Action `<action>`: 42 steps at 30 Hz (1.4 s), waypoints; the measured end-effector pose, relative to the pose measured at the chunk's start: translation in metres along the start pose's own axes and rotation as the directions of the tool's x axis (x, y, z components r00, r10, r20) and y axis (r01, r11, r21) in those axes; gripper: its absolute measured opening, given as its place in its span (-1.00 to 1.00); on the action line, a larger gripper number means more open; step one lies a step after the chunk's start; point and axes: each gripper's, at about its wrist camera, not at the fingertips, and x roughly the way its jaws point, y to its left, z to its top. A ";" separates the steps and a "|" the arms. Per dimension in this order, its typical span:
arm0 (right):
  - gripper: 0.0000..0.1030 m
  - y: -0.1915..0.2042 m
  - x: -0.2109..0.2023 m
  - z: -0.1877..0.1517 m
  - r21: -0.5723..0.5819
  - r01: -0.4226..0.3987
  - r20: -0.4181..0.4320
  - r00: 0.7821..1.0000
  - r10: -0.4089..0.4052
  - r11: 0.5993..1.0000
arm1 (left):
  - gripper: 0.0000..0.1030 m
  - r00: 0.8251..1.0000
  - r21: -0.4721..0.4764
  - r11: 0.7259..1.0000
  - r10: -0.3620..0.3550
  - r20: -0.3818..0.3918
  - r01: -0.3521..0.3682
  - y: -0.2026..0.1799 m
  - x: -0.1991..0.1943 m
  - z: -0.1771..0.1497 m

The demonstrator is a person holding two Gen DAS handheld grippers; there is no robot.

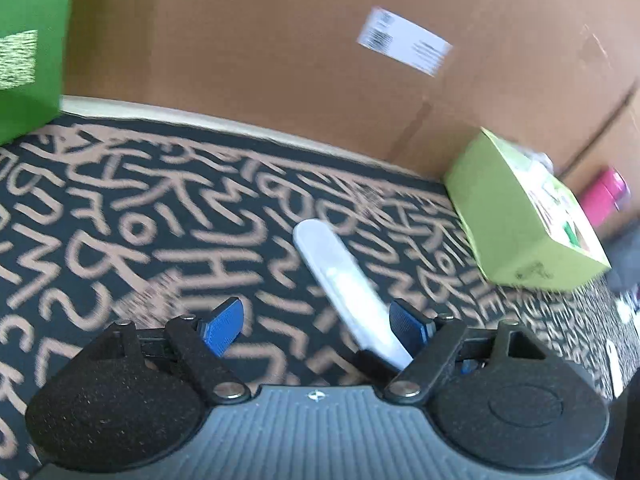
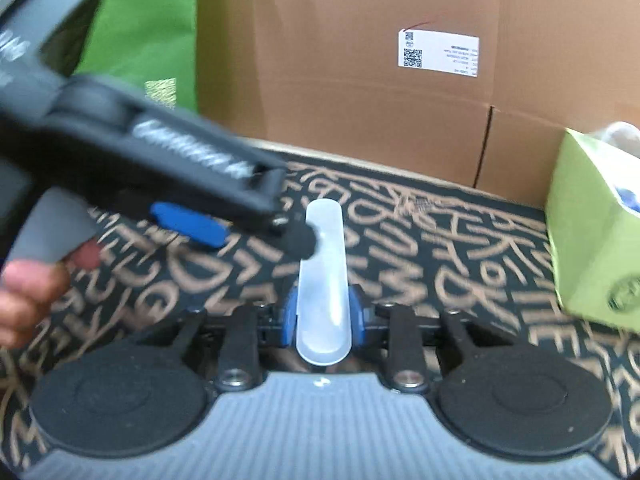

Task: Organize objects
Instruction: 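Grasp the clear plastic case with the right tool, then carry the clear case into the lime-green box and open the right tool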

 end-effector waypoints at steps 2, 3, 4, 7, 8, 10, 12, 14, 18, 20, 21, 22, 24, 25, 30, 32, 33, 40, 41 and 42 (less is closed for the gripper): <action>-0.48 0.006 -0.013 -0.008 0.009 0.012 0.001 1.000 -0.012 1.000 | 0.48 1.000 0.048 0.999 0.003 -0.009 -0.003 -0.014 0.002 -0.006; -0.47 0.009 -0.020 -0.013 0.023 0.011 0.002 1.000 -0.011 1.000 | 0.37 1.000 0.078 0.997 0.006 -0.013 -0.005 -0.022 0.003 -0.010; -0.47 0.011 -0.025 -0.017 0.036 0.005 0.001 1.000 -0.005 0.999 | 0.29 1.000 0.111 0.994 0.009 -0.015 -0.007 -0.028 0.004 -0.013; -0.43 0.014 -0.041 -0.026 0.076 0.003 0.007 1.000 -0.004 0.997 | -0.18 0.999 0.200 0.979 0.030 -0.023 -0.025 -0.045 0.007 -0.021; -0.40 0.014 -0.045 -0.028 0.089 0.003 0.010 1.000 -0.004 0.996 | -0.19 0.999 0.213 0.977 0.029 -0.027 -0.023 -0.048 0.007 -0.023; -0.36 0.012 -0.051 -0.032 0.110 -0.001 0.008 1.000 0.001 0.994 | -0.21 0.999 0.222 0.975 0.021 -0.044 -0.011 -0.051 0.006 -0.026; -0.29 0.010 -0.054 -0.034 0.123 -0.001 0.003 1.000 0.001 0.992 | -0.17 0.998 0.246 0.969 0.035 -0.042 -0.024 -0.057 0.005 -0.030; -0.29 0.012 -0.054 -0.034 0.117 0.003 -0.002 1.000 -0.003 0.993 | -0.08 0.998 0.282 0.959 0.051 -0.033 -0.040 -0.062 0.005 -0.035; -0.42 0.022 -0.054 -0.035 0.063 0.017 -0.001 1.000 -0.017 0.998 | -0.13 0.997 0.342 0.937 0.080 -0.020 -0.068 -0.073 0.006 -0.040; -0.42 0.023 -0.058 -0.036 0.060 0.032 0.014 0.999 -0.033 0.998 | -0.16 0.997 0.332 0.942 0.068 -0.025 -0.056 -0.076 0.004 -0.040; -0.42 0.022 -0.061 -0.037 0.066 0.035 0.025 0.999 -0.037 0.997 | -0.16 0.998 0.316 0.947 0.058 -0.027 -0.046 -0.077 0.003 -0.039; -0.42 0.020 -0.065 -0.038 0.075 0.039 0.040 0.998 -0.042 0.996 | -0.17 0.999 0.307 0.951 0.045 -0.027 -0.035 -0.078 0.001 -0.037; -0.42 0.017 -0.073 -0.040 0.090 0.053 0.069 0.996 -0.059 0.995 | -0.18 0.999 0.303 0.953 0.028 -0.022 -0.020 -0.085 -0.002 -0.035; -0.42 0.015 -0.077 -0.040 0.092 0.065 0.081 0.994 -0.072 0.994 | -0.18 1.000 0.308 0.951 0.021 -0.016 -0.015 -0.091 -0.003 -0.034; -0.42 -0.005 -0.097 -0.035 0.132 0.134 0.149 0.977 -0.153 0.982 | -0.21 0.999 0.341 0.940 -0.032 0.011 0.026 -0.127 -0.005 -0.019; -0.42 -0.018 -0.108 -0.031 0.158 0.154 0.180 0.967 -0.181 0.975 | -0.21 0.998 0.348 0.936 -0.062 0.022 0.050 -0.143 -0.005 -0.010; -0.42 -0.024 -0.113 -0.028 0.162 0.168 0.196 0.960 -0.198 0.972 | -0.22 0.997 0.359 0.932 -0.074 0.033 0.058 -0.153 -0.005 -0.006; -0.42 -0.078 -0.141 -0.010 0.206 0.256 0.288 0.907 -0.308 0.945 | -0.23 0.984 0.423 0.899 -0.160 0.073 0.115 -0.221 0.003 0.028; -0.42 -0.088 -0.144 -0.007 0.215 0.264 0.299 0.899 -0.321 0.940 | -0.23 0.982 0.430 0.894 -0.174 0.073 0.126 -0.230 0.007 0.034; -0.42 -0.098 -0.146 -0.005 0.223 0.270 0.308 0.892 -0.331 0.937 | -0.23 0.980 0.434 0.890 -0.184 0.072 0.135 -0.239 0.010 0.039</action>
